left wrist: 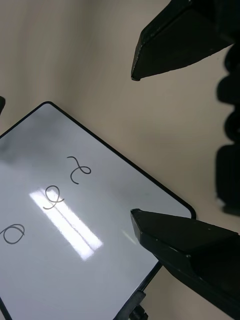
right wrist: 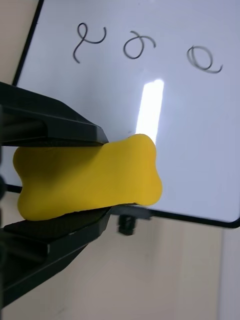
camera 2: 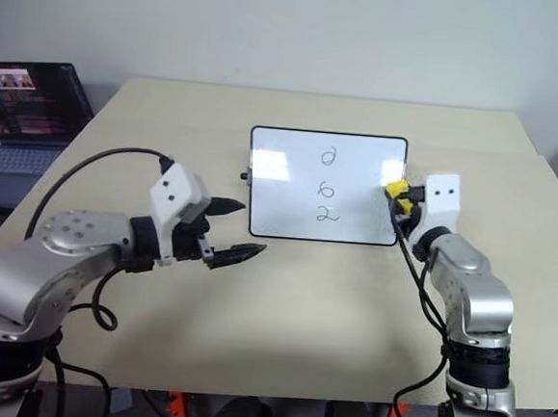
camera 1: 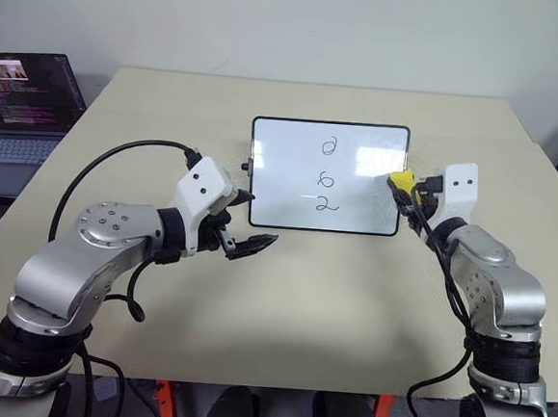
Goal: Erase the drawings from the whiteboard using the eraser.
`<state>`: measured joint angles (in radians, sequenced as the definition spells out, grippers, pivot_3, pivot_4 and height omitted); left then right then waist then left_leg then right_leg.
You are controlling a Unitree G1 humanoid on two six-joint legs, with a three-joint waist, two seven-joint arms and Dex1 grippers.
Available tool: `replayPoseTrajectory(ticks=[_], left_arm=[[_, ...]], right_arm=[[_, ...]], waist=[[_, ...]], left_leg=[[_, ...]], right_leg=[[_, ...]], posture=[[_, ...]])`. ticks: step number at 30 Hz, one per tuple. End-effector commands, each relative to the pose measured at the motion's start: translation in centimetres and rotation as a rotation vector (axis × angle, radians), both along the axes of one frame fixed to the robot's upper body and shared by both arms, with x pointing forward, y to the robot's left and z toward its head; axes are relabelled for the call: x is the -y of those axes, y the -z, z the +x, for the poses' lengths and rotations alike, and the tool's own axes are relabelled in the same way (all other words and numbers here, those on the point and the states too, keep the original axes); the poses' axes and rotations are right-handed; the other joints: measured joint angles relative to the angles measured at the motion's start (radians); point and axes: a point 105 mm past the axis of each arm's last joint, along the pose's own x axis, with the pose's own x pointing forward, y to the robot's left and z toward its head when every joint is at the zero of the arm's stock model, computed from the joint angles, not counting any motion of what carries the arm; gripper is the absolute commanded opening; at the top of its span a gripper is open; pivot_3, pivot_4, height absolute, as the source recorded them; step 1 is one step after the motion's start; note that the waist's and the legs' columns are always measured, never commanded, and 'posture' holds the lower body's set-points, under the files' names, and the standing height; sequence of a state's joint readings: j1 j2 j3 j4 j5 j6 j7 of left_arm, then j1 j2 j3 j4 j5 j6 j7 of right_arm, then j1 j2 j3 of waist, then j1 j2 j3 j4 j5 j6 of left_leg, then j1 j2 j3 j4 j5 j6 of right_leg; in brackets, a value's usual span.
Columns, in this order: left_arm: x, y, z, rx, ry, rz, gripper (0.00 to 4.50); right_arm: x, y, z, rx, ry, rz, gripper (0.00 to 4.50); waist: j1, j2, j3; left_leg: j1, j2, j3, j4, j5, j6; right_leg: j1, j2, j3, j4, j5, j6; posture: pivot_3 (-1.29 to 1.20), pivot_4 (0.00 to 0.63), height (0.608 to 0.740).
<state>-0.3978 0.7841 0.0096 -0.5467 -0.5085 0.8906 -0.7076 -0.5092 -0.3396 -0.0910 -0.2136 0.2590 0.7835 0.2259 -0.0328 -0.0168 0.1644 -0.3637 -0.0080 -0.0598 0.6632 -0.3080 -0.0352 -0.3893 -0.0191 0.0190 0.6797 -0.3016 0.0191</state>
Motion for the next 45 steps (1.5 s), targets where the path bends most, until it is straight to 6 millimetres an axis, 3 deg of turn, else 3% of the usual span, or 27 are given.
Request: replayPoseTrajectory(ticks=[1,10,22,34,45], left_arm=[[-0.5,-1.0,-0.2,0.055,-0.015,0.009,4.50],[-1.1,-0.9,-0.3,0.060,-0.037,0.024,4.50],[-1.0,-0.8,-0.7,0.060,-0.044,0.022,4.50],[-0.9,-1.1,-0.7,0.072,-0.042,0.016,4.50],[-0.9,-1.2,-0.8,0.081,-0.050,0.014,4.50]], right_arm=[[-1.5,-1.7,1.2,0.089,-0.054,-0.016,1.37],[-5.6,-3.7,5.6,0.198,-0.150,-0.023,1.37],[-8.0,-4.8,7.6,0.248,-0.206,-0.016,1.37],[-9.7,-4.9,7.9,0.244,-0.217,0.007,1.37],[-13.2,-1.8,6.0,0.181,-0.296,0.048,1.37]], waist=[[0.000,0.000,0.000],[-0.001,0.000,0.000],[-0.001,0.001,0.001],[-0.002,0.001,0.001],[-0.002,0.001,0.001]], left_leg=[[0.000,0.000,0.000,0.000,0.000,0.000],[0.000,0.000,0.000,0.000,0.000,0.000],[-0.001,0.000,0.000,0.000,0.000,0.000],[-0.001,0.001,0.000,0.000,0.000,0.000],[-0.001,0.001,0.000,0.000,0.000,0.000]], right_leg=[[0.000,0.000,0.000,0.000,0.000,0.000],[-0.001,0.000,0.000,0.000,0.000,0.000],[-0.001,0.000,0.000,0.000,0.000,0.000],[-0.001,0.000,0.000,0.000,0.000,0.000],[-0.002,0.000,0.000,0.000,0.000,0.000]], posture=[[0.00,0.150,0.740],[0.00,0.150,0.740],[0.00,0.150,0.740],[0.00,0.150,0.740],[0.00,0.150,0.740]])
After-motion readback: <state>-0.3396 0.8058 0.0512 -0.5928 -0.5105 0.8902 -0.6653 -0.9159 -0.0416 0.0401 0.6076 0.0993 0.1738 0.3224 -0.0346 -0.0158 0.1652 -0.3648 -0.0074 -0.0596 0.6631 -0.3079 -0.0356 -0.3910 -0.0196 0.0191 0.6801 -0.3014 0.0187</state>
